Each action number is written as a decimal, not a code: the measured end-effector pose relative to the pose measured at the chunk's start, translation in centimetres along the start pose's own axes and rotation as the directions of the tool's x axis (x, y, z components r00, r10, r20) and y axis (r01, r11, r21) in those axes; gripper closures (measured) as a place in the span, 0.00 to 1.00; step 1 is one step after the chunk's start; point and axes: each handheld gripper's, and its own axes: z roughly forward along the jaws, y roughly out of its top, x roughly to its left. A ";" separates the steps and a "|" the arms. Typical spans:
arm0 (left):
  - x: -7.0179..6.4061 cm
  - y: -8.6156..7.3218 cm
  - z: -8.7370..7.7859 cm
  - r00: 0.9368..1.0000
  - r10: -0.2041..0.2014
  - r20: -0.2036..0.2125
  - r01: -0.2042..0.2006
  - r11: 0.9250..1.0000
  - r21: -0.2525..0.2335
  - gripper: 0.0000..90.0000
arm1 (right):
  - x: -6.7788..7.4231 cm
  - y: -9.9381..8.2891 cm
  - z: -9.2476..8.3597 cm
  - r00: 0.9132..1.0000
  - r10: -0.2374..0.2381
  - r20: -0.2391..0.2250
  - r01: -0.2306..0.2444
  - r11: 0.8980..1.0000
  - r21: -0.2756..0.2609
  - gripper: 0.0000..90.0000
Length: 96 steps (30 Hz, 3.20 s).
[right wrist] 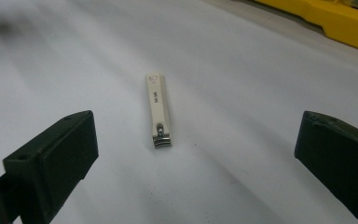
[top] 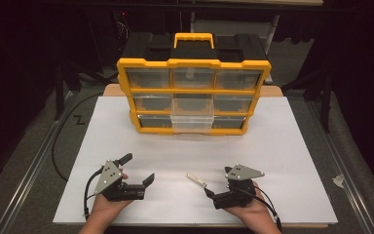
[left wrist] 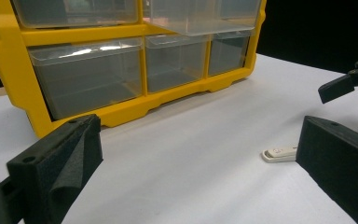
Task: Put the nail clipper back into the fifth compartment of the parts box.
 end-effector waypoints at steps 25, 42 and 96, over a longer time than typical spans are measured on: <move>0.0 0.0 0.0 1.000 0.003 0.002 -0.003 1.000 0.003 0.01 | 0.9 1.1 2.5 0.996 -0.039 -0.076 0.048 0.991 0.121 0.17; 0.1 0.0 0.0 1.000 -0.001 0.002 0.001 1.000 -0.004 0.01 | 1.0 1.2 3.9 0.992 -0.074 -0.103 0.088 0.987 0.135 0.66; 0.0 0.0 0.0 1.000 0.001 0.009 -0.001 1.000 -0.002 0.01 | 0.9 2.1 3.6 0.988 -0.117 -0.102 0.128 0.985 0.114 0.88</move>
